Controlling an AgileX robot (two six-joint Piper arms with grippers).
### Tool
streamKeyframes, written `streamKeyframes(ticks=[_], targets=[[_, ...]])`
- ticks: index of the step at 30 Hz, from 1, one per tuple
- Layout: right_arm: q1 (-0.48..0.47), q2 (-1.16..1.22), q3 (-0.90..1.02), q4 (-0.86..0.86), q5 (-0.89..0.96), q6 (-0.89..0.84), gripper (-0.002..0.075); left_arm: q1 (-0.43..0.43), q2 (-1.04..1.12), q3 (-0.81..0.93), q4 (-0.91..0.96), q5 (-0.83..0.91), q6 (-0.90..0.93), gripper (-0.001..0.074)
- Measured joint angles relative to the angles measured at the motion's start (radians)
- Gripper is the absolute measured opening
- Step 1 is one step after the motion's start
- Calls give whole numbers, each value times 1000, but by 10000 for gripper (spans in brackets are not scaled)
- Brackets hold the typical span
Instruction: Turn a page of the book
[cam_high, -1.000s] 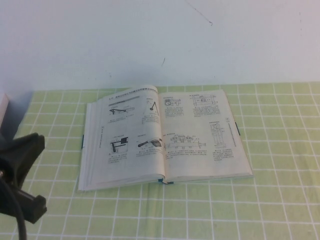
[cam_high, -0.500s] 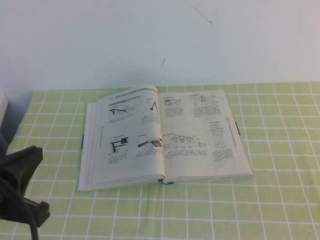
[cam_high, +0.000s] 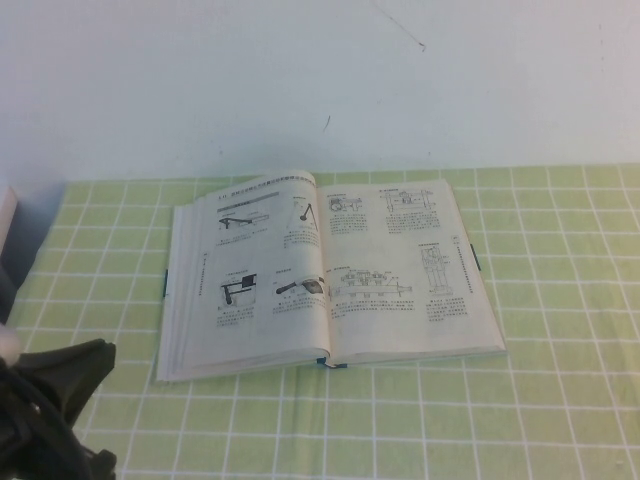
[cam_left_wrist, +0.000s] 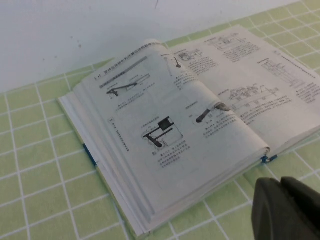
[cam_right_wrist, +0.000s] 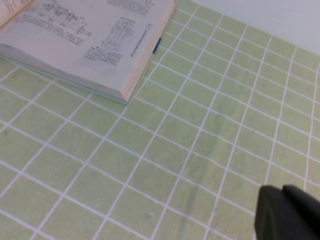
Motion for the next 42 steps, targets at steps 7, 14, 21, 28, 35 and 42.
streamKeyframes(ticks=[7,14,21,28,35,42], targets=[[0,0,0,0,-2,0,-3,16,-83,42,14,12,0,-4],[-2,0,0,2,-2,0,-3,123,-449,213,30,-44,23,-4],[-2,0,0,6,-4,0,-3,187,-617,371,43,-60,67,-4],[-2,0,0,8,-4,0,-3,189,-619,429,36,-120,65,-4],[-2,0,0,8,-4,0,-3,189,-620,429,409,-84,-389,-4],[-2,-2,0,8,-4,0,-3,189,-622,427,487,22,-584,-4]])
